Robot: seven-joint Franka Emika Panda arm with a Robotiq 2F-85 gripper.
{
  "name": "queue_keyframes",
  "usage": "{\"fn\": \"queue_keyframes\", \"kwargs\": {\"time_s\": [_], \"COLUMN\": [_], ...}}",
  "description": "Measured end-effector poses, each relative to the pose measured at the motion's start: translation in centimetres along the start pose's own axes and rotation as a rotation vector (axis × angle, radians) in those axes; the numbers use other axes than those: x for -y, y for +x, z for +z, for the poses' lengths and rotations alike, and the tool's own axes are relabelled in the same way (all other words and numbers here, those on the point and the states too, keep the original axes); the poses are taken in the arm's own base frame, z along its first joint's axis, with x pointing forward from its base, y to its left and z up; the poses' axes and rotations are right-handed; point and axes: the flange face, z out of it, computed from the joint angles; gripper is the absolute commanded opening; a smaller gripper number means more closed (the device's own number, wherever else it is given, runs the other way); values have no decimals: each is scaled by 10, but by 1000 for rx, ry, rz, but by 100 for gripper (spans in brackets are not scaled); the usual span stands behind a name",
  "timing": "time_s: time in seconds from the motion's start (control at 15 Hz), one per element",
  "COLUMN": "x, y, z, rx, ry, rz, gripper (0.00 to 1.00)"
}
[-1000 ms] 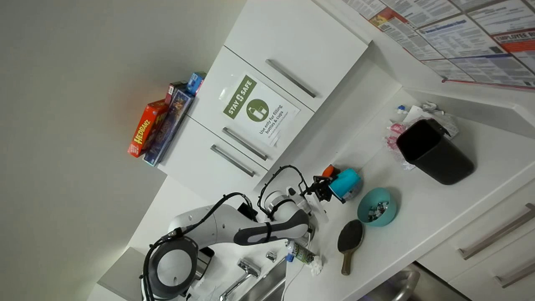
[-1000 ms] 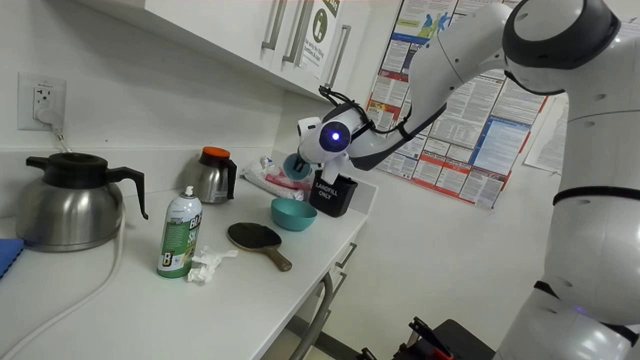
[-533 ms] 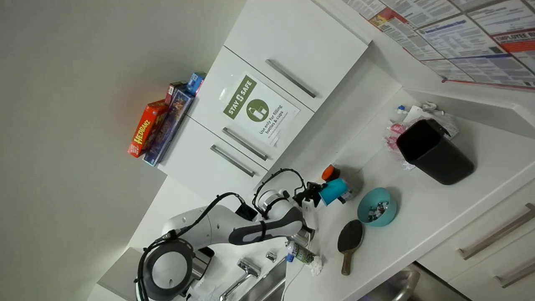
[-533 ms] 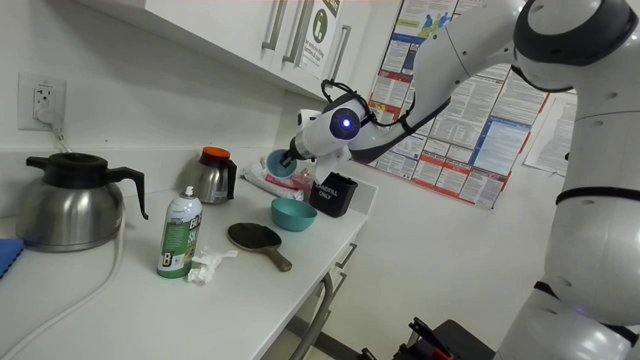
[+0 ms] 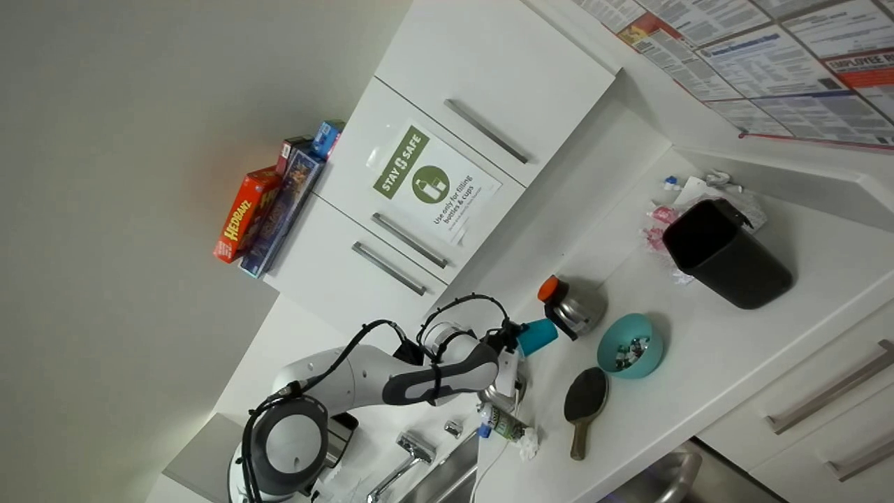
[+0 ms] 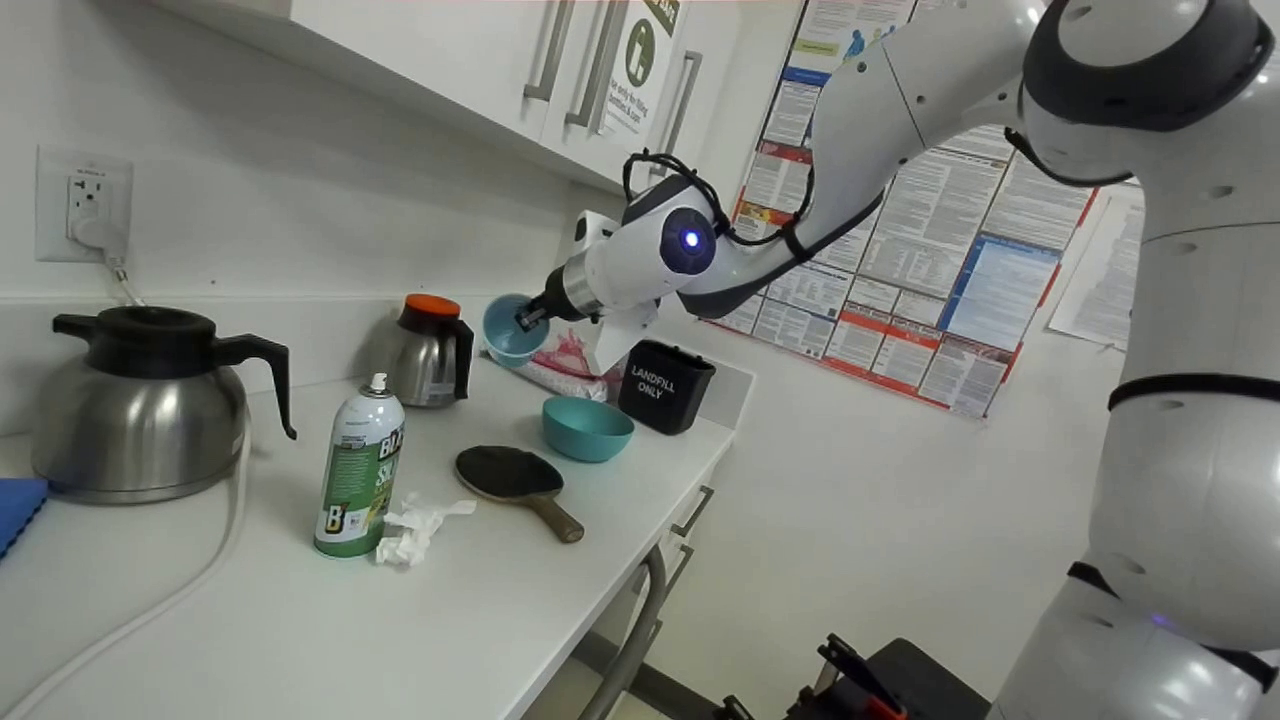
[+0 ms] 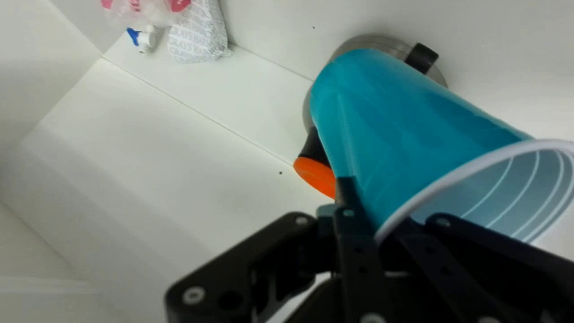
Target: Move the candies from the cup to the bowl
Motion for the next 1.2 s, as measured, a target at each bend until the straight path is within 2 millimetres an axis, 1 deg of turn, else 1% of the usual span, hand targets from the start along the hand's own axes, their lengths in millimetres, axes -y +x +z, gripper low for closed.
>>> {"fn": "queue_keyframes", "kwargs": {"time_s": [0.33, 0.67, 0.8, 1.2], "x": [18, 27, 29, 35], "y": [14, 23, 21, 0], "z": [-5, -7, -7, -6], "rx": [-28, -37, -22, 47], "ry": [127, 243, 297, 416], "rz": [72, 141, 151, 179], "gripper": [1, 1, 1, 1]}}
